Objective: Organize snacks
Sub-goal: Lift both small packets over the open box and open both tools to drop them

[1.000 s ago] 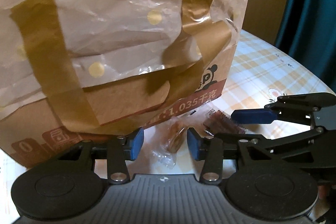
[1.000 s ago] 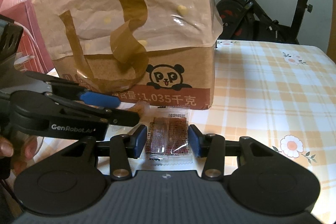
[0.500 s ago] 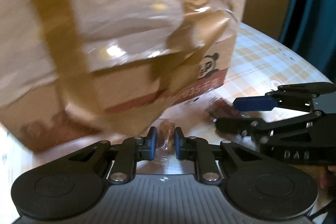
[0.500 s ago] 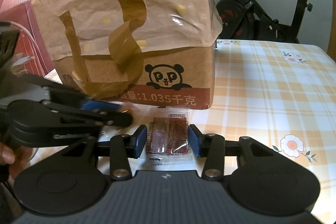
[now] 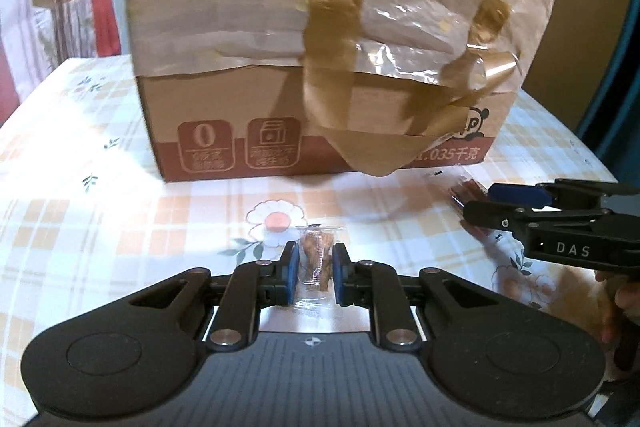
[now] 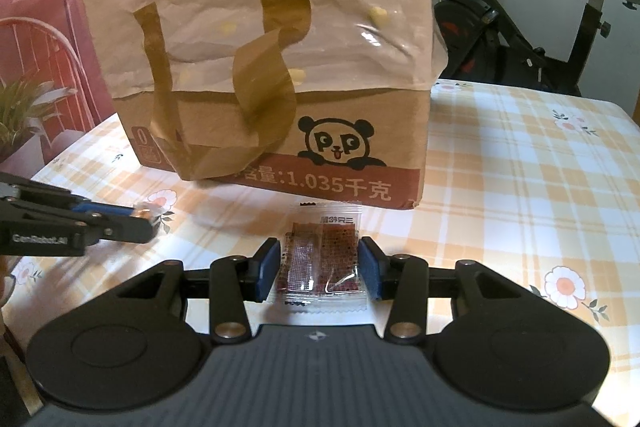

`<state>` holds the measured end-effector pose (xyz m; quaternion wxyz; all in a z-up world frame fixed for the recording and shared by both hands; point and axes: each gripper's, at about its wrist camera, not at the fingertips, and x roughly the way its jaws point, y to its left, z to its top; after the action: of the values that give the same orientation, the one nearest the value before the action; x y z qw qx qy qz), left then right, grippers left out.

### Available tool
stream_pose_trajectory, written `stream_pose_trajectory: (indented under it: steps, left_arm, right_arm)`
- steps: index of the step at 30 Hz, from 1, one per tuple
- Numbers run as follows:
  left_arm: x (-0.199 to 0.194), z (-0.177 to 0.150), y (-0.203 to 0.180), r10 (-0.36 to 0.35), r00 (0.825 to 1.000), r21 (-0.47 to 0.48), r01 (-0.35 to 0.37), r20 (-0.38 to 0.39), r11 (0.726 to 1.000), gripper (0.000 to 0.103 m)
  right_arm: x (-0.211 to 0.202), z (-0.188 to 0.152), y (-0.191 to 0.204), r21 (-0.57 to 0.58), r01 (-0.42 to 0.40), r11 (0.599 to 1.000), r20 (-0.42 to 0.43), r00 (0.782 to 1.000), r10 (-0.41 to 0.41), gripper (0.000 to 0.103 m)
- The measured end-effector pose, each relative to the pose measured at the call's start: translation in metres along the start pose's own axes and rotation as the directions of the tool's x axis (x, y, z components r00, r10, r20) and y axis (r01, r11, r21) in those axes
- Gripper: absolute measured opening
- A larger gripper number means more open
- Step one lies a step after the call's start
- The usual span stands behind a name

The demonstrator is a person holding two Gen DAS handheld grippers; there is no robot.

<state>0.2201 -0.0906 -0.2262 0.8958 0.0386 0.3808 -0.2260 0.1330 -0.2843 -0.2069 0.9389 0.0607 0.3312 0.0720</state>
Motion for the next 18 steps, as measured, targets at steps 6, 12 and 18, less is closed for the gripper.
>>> stream_pose_trajectory:
  steps: [6, 12, 18]
  left_arm:
    - [-0.001, -0.002, -0.005, -0.017, 1.0, -0.006, 0.017, 0.004, 1.0, 0.019]
    - [-0.013, -0.003, -0.004, -0.022, 0.999, -0.015, 0.022, 0.028, 1.0, 0.019]
    - [-0.027, 0.0, 0.0, -0.014, 0.998, -0.021, 0.016, 0.061, 1.0, 0.019]
  right_arm:
    - [-0.001, 0.0, 0.001, -0.005, -0.004, 1.0, -0.001, 1.0, 0.004, 0.046]
    - [-0.003, -0.001, 0.007, -0.031, -0.009, 0.999, -0.008, 1.0, 0.009, 0.046]
    - [-0.023, -0.003, 0.015, -0.027, -0.02, 0.999, 0.007, 1.0, 0.02, 0.046]
